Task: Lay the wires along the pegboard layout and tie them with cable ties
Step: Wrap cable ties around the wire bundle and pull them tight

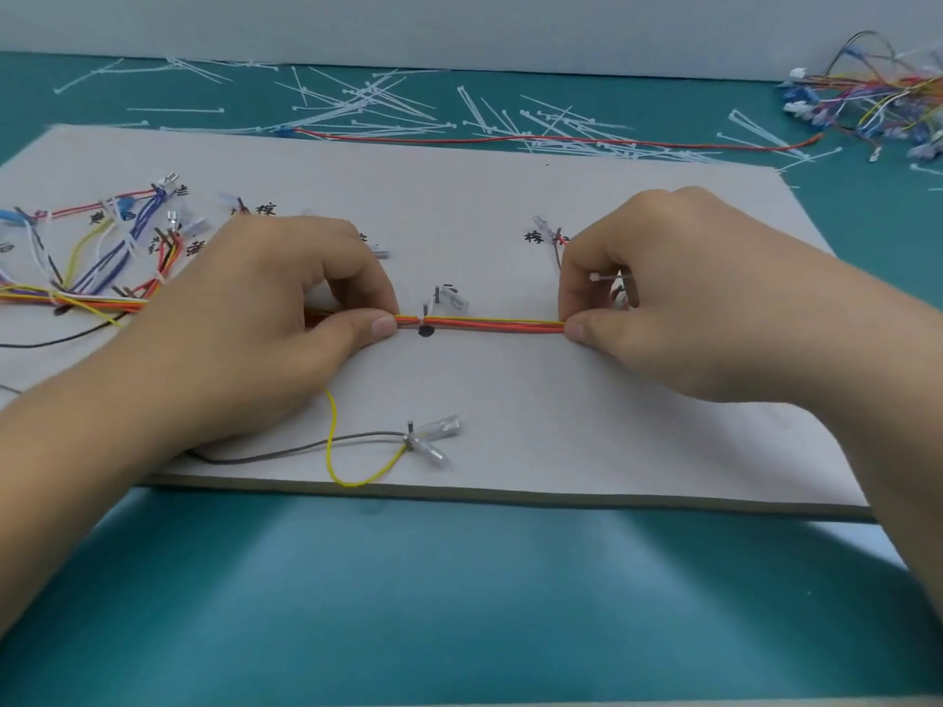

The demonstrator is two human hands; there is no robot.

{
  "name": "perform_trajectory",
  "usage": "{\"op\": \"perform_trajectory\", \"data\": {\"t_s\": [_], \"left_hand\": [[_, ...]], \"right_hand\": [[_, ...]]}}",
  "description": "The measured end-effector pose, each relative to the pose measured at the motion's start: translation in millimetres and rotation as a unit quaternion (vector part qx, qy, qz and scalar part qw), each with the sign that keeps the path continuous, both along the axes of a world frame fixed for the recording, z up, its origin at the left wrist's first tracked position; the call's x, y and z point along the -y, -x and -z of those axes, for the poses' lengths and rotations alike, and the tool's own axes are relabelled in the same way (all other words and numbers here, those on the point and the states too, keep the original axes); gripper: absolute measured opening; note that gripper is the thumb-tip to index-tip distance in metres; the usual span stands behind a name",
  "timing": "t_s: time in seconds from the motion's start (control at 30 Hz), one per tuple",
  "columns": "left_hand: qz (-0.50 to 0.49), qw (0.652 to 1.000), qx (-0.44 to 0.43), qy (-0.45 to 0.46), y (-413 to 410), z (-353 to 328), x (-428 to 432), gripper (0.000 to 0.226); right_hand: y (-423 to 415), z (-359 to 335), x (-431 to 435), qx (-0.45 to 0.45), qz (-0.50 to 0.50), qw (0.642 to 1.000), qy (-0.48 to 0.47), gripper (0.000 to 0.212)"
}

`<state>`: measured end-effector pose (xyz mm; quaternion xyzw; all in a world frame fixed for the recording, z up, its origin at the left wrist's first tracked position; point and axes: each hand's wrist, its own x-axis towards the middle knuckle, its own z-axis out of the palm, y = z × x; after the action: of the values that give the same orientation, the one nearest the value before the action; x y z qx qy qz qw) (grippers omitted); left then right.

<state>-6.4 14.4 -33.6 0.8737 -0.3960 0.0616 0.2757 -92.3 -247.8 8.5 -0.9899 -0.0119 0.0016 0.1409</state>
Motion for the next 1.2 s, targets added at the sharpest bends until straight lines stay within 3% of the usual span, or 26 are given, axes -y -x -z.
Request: {"op": "perform_trajectory", "data": {"t_s": [0.17, 0.3, 0.4, 0.47, 0.63, 0.8, 0.87, 1.03, 1.2], "left_hand": [[-0.032, 0.999, -0.024, 0.016, 11, 0, 15, 0.015], [-0.037, 0.997, -0.050, 0.036, 30, 0, 62, 0.010], [-0.049, 0.997, -0.052, 0.028, 44, -2, 108, 0.010], [-0.040, 0.996, -0.063, 0.038, 52, -4, 126, 0.006], [-0.033, 0.990, -0.105, 0.084, 49, -21, 103, 0.012], [-0.033, 0.995, -0.049, 0.086, 37, -45, 33, 0.018], [-0.026, 0.997, -0.046, 0.054, 38, -45, 18, 0.017], [0.008, 0.996, 0.003, -0.087, 53, -35, 17, 0.021], [0.038, 0.986, 0.086, -0.140, 64, -29, 23, 0.021]], "right_hand": [[-4, -3, 12, -0.029, 0.004, 1.000, 0.002, 0.013], [-4, -17, 46, -0.097, 0.045, 0.993, 0.053, 0.027], [2, -25, 83, -0.140, 0.091, 0.980, 0.107, 0.028], [5, -26, 102, -0.143, 0.114, 0.979, 0.094, 0.025], [5, -23, 111, -0.011, 0.155, 0.988, 0.007, 0.047], [6, -27, 69, 0.173, 0.154, 0.970, -0.073, 0.032], [12, -30, 42, 0.176, 0.116, 0.974, -0.083, 0.026], [30, -29, -16, 0.030, -0.045, 0.997, -0.054, 0.022], [17, -24, 17, 0.105, 0.006, 0.985, -0.135, 0.012]]}}
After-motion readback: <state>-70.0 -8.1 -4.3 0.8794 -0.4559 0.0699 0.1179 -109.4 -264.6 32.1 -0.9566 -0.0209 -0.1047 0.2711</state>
